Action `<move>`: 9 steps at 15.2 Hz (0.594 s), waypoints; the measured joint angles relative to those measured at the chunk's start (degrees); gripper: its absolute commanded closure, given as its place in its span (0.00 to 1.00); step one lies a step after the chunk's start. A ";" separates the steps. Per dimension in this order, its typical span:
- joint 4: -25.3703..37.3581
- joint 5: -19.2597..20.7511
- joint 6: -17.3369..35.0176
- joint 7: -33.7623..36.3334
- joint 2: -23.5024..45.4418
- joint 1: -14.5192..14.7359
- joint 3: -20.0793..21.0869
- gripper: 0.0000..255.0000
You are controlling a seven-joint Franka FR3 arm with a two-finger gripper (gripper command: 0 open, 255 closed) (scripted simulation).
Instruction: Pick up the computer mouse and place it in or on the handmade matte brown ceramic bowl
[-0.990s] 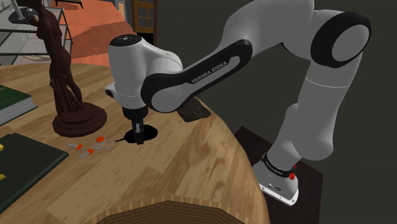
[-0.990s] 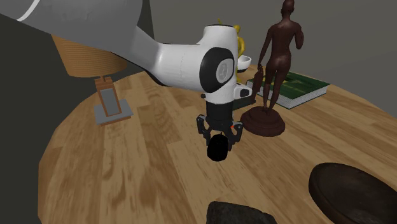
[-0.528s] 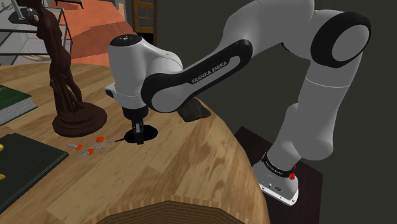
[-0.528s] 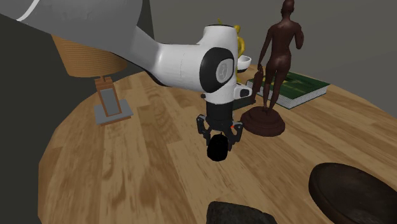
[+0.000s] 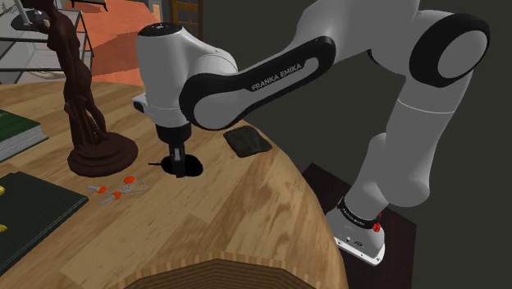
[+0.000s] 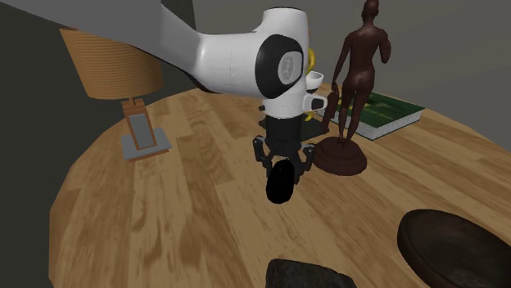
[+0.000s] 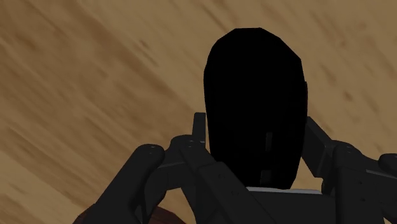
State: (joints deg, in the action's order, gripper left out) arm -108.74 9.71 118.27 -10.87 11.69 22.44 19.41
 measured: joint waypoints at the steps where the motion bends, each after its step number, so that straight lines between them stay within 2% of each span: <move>1: 0.45 -0.24 -0.83 -0.27 -0.43 -0.08 0.03 1.00; 9: 4.11 -1.32 -6.31 -1.26 -2.43 -0.17 0.27 1.00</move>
State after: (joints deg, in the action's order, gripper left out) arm -104.63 8.39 111.96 -12.14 9.26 22.27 19.68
